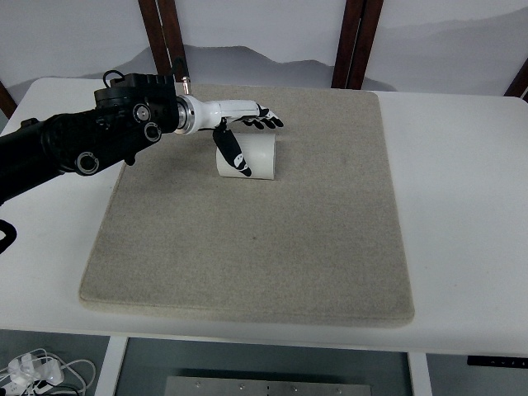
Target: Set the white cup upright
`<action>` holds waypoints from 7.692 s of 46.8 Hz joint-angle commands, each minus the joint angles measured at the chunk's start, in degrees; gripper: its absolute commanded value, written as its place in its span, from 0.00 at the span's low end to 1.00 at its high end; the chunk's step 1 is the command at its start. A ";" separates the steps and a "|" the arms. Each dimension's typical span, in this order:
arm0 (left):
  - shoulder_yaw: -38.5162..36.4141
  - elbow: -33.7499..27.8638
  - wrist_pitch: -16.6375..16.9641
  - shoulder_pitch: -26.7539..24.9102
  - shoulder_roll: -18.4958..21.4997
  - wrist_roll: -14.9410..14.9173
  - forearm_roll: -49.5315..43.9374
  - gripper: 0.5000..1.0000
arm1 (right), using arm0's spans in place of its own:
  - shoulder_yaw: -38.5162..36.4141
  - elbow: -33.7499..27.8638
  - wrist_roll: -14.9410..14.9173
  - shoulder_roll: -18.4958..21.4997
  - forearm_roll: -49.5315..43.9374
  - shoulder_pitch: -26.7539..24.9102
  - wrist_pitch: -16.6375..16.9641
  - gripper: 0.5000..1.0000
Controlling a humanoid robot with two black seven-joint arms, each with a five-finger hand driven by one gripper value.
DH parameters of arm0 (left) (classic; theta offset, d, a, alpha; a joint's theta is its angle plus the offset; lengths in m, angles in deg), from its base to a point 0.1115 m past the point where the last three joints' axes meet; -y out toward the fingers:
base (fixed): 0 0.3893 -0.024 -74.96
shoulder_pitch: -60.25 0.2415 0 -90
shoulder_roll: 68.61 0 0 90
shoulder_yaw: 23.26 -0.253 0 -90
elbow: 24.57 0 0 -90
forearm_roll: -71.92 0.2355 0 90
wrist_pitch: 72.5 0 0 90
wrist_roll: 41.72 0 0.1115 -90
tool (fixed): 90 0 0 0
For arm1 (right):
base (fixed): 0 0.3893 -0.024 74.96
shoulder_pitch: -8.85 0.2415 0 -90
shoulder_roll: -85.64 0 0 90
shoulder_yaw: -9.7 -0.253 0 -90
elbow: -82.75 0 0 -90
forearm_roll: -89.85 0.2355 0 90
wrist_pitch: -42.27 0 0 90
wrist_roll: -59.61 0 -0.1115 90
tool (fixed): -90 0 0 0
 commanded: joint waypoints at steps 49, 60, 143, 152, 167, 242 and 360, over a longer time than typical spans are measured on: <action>-0.08 0.17 -0.02 1.04 -0.56 0.09 3.59 0.77 | 0.01 0.00 0.00 0.00 0.00 0.00 0.00 0.90; -0.17 0.08 -0.11 1.12 -0.56 0.09 3.59 0.74 | -0.08 0.00 0.00 0.00 0.00 0.00 0.00 0.90; 9.85 14.93 -10.48 4.11 0.06 17.84 -38.42 0.11 | -0.08 0.00 0.00 0.00 0.00 0.00 0.00 0.90; 9.67 17.22 -12.06 6.57 -0.73 24.70 -44.04 0.11 | 0.00 0.00 0.00 0.00 0.00 0.00 0.00 0.90; 9.85 21.44 -12.33 10.00 -4.16 34.48 -45.81 0.11 | -0.08 0.00 0.00 0.00 0.00 0.00 0.00 0.90; 10.11 26.10 -4.50 17.38 -9.17 34.48 -41.76 0.56 | 0.01 0.00 0.00 0.00 0.00 0.00 0.00 0.90; 17.85 30.40 -8.46 9.47 -3.28 34.48 -67.42 1.00 | -0.08 0.00 0.00 0.00 0.00 0.00 0.00 0.90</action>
